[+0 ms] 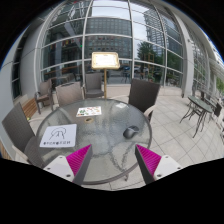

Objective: Arrange mouse

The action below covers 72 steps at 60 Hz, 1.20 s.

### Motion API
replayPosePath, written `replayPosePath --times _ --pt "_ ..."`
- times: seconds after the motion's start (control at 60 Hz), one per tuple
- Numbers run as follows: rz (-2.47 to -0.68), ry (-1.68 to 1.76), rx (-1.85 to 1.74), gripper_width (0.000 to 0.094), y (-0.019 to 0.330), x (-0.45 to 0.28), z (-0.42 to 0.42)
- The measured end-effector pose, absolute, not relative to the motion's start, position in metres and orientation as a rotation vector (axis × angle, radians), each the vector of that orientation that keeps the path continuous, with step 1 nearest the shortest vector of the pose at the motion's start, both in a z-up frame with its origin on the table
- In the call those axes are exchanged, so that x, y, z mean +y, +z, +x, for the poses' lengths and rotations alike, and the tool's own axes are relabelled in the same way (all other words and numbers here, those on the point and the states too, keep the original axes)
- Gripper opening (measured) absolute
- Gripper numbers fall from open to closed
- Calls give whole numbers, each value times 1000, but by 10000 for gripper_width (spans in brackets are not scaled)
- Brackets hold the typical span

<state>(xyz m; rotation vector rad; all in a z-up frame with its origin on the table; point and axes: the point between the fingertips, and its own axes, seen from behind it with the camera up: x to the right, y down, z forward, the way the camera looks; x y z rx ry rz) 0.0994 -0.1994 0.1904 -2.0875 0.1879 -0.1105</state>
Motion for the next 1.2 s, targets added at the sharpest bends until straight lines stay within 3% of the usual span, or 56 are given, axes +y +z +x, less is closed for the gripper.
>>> replayPosePath --times 0.083,0.1,0.283,0.5,0.767,1.017,1.2 --pt "-2142 -102 184 870 171 -208 104" --pt "-2148 -99 183 869 148 -203 115" --pt "-2249 -90 210 871 81 -202 163" --pt "-2334 -52 145 853 29 -141 221" --pt "-2405 17 37 853 -11 -28 246" --pt "-2420 79 -20 855 -14 55 242" --pt "-2444 102 -78 782 -16 86 221"
